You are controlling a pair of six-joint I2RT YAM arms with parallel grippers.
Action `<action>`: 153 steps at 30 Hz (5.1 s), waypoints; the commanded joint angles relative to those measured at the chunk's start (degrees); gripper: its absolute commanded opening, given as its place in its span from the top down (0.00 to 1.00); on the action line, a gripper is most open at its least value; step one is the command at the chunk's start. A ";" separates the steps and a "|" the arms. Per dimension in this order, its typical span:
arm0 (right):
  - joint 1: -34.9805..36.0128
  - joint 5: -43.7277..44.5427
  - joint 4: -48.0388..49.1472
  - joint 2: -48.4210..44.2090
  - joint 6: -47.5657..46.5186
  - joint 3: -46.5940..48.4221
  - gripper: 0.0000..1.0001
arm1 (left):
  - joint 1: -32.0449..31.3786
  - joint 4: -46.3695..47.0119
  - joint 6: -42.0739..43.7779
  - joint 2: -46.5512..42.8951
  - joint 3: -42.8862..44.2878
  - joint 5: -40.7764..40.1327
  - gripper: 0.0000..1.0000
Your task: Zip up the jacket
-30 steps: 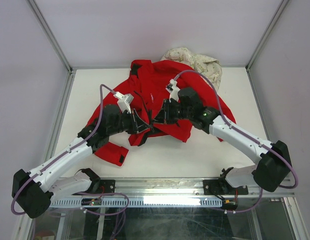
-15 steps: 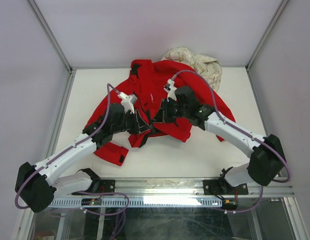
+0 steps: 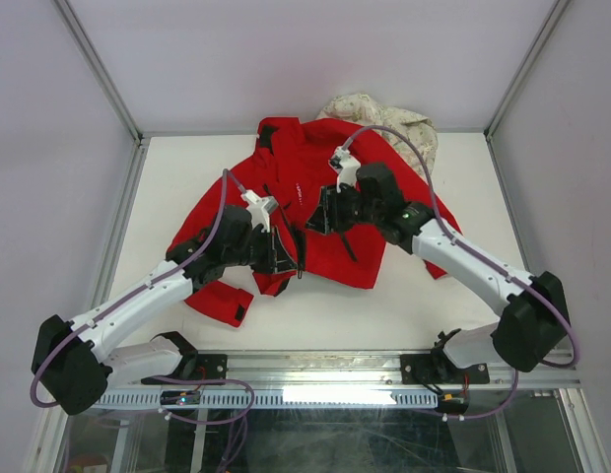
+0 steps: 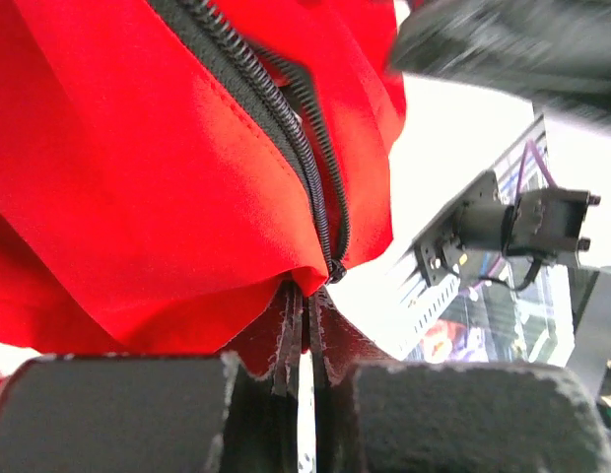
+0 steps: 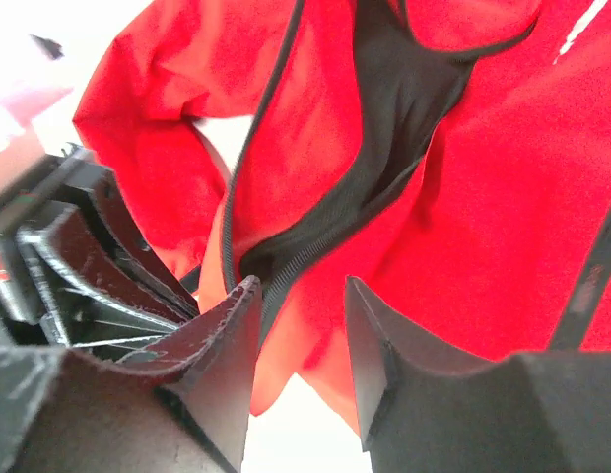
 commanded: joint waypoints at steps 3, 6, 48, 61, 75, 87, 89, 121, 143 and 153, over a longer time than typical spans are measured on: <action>2.55 4.86 2.01 -11.91 -19.17 -1.88 0.47 | -0.43 -2.98 -2.58 0.04 2.36 4.95 1.00; 6.44 7.58 4.75 -17.84 -25.26 -7.99 0.45 | -0.29 -2.96 -3.25 0.19 3.21 6.18 1.00; 43.18 51.40 53.07 -19.33 -64.73 -40.11 0.49 | -0.38 -2.72 -5.02 -1.72 0.25 8.45 1.00; 41.96 49.33 48.24 -18.97 -61.76 -37.49 0.82 | -0.37 -2.72 -4.71 -1.72 0.06 8.70 1.00; 41.14 46.47 41.35 -19.56 -59.70 -36.72 0.76 | -0.39 -2.72 -4.85 -1.20 0.65 8.45 1.00; 42.16 46.47 39.65 -18.41 -59.70 -36.37 0.76 | -0.34 -2.72 -4.79 -1.03 0.60 7.99 1.00; 42.44 46.47 37.82 -18.82 -59.70 -35.98 0.76 | -0.39 -2.72 -4.78 -0.89 0.67 7.97 1.00; 43.97 49.94 47.01 -14.54 -62.06 -36.70 0.38 | -0.36 -1.87 -4.65 -0.32 0.60 8.62 1.00; 43.13 49.97 45.26 -17.92 -61.84 -37.05 0.79 | -0.40 -1.91 -4.87 -0.75 -0.40 9.03 1.00; 43.00 49.97 45.31 -19.26 -61.84 -36.98 0.79 | -0.39 -1.92 -5.20 -1.04 -0.99 8.73 1.00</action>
